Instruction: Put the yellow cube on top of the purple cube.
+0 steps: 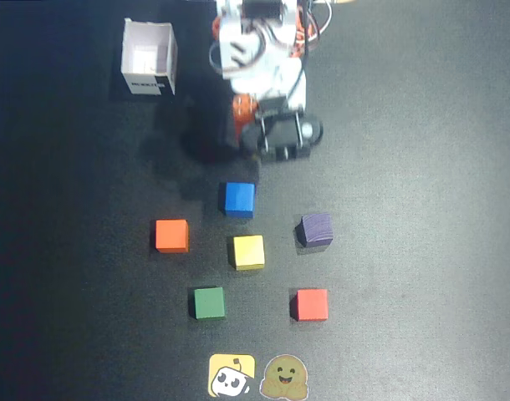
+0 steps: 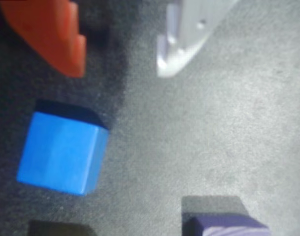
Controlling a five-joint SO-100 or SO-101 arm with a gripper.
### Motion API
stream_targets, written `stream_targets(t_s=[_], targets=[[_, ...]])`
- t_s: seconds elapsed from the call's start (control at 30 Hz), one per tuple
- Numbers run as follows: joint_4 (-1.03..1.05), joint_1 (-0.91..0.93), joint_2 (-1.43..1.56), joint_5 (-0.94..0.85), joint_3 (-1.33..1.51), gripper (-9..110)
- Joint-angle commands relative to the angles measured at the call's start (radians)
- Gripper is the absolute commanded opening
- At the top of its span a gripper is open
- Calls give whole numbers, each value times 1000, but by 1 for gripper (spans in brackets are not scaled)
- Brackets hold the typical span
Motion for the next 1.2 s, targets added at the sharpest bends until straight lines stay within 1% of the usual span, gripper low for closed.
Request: stream_targets(t_s=[0.0,0.13,0.37,0.53,0.73,0.83,0.9,1.07,1.17], targets=[[-37,8,-129,21,-115,12],[-97,28,-337,38,-232,13],[-133,49,-730,52,-512,13],[-144,57,-913,55,-650,13],[-170,61,-1046,57,-746,14],[-170,61,-1080,60,-776,14],[-175,61,-1095,61,-787,17],[-186,52,-1120,69,-793,17],[-195,46,-1126,72,-793,23]])
